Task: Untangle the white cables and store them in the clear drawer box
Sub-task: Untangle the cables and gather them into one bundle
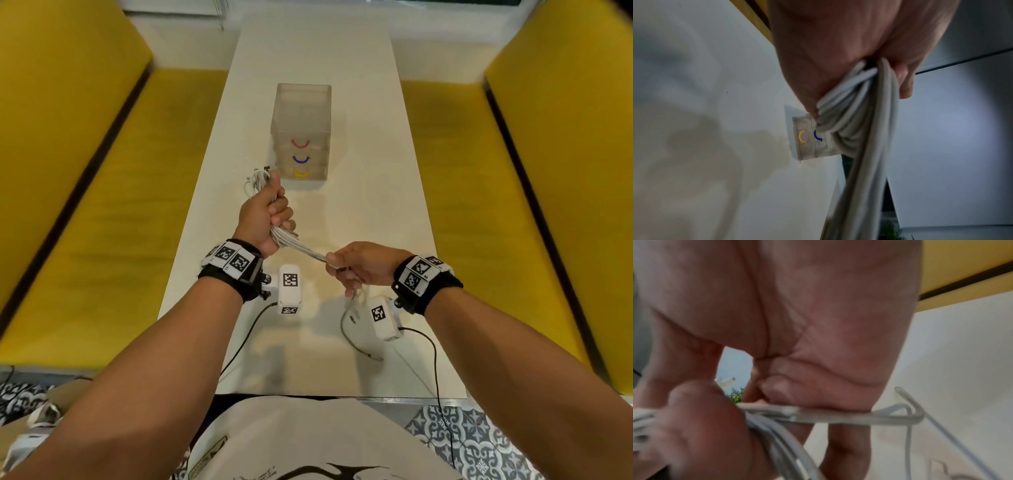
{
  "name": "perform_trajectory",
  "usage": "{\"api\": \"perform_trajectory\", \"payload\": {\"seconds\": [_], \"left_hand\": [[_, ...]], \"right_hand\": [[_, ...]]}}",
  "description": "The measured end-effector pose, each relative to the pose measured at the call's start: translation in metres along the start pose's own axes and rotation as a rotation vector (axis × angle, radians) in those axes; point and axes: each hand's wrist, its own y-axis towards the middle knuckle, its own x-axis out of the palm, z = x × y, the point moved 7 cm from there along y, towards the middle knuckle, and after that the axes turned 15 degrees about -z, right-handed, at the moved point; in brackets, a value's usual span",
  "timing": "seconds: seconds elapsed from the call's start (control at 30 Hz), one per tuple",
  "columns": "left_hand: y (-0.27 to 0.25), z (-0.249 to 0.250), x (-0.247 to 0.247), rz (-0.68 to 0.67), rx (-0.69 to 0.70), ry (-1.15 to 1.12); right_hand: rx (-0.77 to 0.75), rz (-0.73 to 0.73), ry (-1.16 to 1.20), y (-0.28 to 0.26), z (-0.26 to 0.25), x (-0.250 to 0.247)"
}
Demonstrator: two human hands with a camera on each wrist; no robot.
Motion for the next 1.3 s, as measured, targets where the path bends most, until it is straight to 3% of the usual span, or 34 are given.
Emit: {"api": "perform_trajectory", "payload": {"seconds": [0.07,0.23,0.4,0.6,0.83,0.93,1.03,1.3], "left_hand": [[-0.002,-0.002,-0.002,0.025,-0.049,0.046],[-0.008,-0.015,0.006,0.11,-0.168,0.589],[-0.008,-0.024,0.016,-0.03,-0.193,0.818],[-0.007,-0.031,0.025,-0.135,-0.256,0.886],[-0.009,-0.037,0.023,-0.14,-0.251,0.868],[-0.009,-0.04,0.021,-0.193,-0.289,0.835],[-0.012,-0.041,0.027,-0.268,-0.269,0.646],[-0.011,-0.045,0.016,-0.171,-0.217,0.768]], "right_hand": [[0.023,0.055,-0.069,-0.002,-0.004,-0.006],[0.034,0.284,-0.618,-0.011,-0.044,-0.016],[-0.009,0.293,-0.605,-0.018,-0.076,-0.018],[-0.054,0.329,-0.435,-0.02,-0.082,-0.03],[-0.127,0.378,-0.446,-0.02,-0.085,-0.036],[-0.054,0.414,-0.53,-0.021,-0.084,-0.038],[0.014,0.421,-0.593,-0.023,-0.082,-0.04],[0.058,0.4,-0.524,-0.024,-0.073,-0.046]]}}
